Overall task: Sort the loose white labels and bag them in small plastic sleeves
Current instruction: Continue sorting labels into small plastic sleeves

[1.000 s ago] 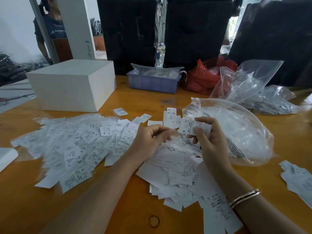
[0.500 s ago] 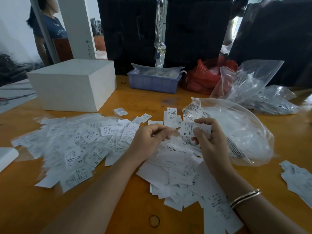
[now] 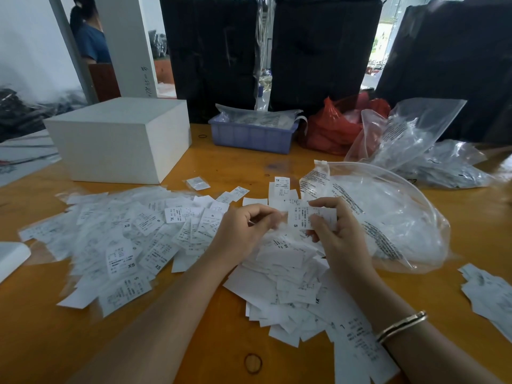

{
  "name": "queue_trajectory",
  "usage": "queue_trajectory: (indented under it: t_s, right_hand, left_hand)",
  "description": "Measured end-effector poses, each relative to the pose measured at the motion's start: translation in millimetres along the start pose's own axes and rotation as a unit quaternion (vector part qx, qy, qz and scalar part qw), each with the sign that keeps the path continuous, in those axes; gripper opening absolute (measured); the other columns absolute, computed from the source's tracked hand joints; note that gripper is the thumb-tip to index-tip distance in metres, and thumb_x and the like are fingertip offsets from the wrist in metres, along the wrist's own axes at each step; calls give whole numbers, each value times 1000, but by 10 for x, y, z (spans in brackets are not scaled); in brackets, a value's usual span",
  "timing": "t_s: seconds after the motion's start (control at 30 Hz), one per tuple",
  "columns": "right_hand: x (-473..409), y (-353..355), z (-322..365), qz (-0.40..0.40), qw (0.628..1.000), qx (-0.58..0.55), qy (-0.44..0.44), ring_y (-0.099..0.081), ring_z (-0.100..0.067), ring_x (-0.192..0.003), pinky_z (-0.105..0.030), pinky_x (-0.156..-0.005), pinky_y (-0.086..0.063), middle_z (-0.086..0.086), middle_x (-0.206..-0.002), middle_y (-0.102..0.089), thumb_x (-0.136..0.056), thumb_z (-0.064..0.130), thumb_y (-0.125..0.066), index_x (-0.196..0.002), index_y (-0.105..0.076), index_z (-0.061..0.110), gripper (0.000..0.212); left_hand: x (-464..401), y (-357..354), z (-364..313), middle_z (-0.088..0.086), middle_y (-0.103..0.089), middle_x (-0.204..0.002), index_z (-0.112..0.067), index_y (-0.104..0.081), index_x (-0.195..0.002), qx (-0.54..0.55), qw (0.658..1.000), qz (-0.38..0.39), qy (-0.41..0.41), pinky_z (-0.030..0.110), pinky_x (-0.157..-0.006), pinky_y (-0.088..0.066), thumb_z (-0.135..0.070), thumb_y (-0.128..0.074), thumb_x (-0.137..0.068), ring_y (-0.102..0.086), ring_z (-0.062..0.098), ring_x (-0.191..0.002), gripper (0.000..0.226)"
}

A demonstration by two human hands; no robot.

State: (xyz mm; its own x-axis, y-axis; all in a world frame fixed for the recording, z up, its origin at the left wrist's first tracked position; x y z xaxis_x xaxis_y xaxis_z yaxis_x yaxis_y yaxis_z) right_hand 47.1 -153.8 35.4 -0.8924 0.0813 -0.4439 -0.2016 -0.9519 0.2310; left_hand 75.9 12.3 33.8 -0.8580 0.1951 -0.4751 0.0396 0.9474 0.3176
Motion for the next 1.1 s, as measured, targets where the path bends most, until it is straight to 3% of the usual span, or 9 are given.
queue_trajectory:
  t_s: [0.27,0.37,0.5,0.67,0.9,1.1]
  right_hand:
    - [21,-54,39,40,999,8,5,-61,2,-63,-12,-54,-47,9,-81,-61,-92,7,-55,-91,-54,35,28]
    - [17,-59,47,48,999,4,3,-60,2,-63,-12,-54,-46,9,-82,-61,-92,6,-55,-91,-54,33,27]
    - [22,-77,45,55,999,0,1,-61,3,-65,-10,-54,-46,7,-90,-61,-92,5,-55,-91,-54,31,26]
    - [31,-72,57,68,998,-4,11,-58,3,-64,-11,-55,-45,8,-85,-61,-91,2,-55,-92,-56,29,27]
    - [36,-92,33,98,995,11,14,-59,0,-67,-16,-60,-48,6,-91,-63,-91,1,-53,-99,-57,25,25]
    - [44,-92,24,120,993,-13,13,-54,-2,-59,-15,-52,-44,15,-76,-63,-90,-2,-51,-95,-58,26,30]
  left_hand:
    - [-2,12,-16,-32,-65,-71,-38,-63,-82,-3,1000,-11,-6,5,-63,-45,-45,-60,-76,-62,-9,-74,10]
    - [-11,8,5,-31,-65,-71,-36,-64,-81,-3,1000,-13,4,4,-60,-43,-38,-64,-81,-60,-10,-71,2]
    - [-9,-1,66,-26,-68,-74,-34,-64,-80,19,999,-7,31,6,-64,-46,-28,-67,-84,-62,-7,-73,7]
    - [0,-45,106,-21,-69,-73,-26,-66,-81,62,996,27,63,5,-61,-45,-24,-73,-80,-63,-6,-71,7]
    - [13,-56,116,-18,-71,-73,-26,-66,-79,59,994,43,87,2,-59,-44,-44,-71,-70,-66,-4,-70,22]
    - [24,-64,105,-17,-69,-69,-25,-66,-75,73,992,46,96,3,-59,-43,-49,-65,-71,-63,-5,-67,25]
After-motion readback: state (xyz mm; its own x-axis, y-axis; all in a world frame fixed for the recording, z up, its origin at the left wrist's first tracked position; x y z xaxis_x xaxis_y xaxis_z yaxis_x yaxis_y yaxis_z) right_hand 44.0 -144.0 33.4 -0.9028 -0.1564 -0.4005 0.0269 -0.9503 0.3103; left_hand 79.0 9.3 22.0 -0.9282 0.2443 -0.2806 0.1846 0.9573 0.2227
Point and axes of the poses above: each hand's wrist, its own x-axis away from the middle knuckle, its own y-axis out of the back of the hand, z = x × y, the point moved 6 cm from there along -x, towards the middle knuckle
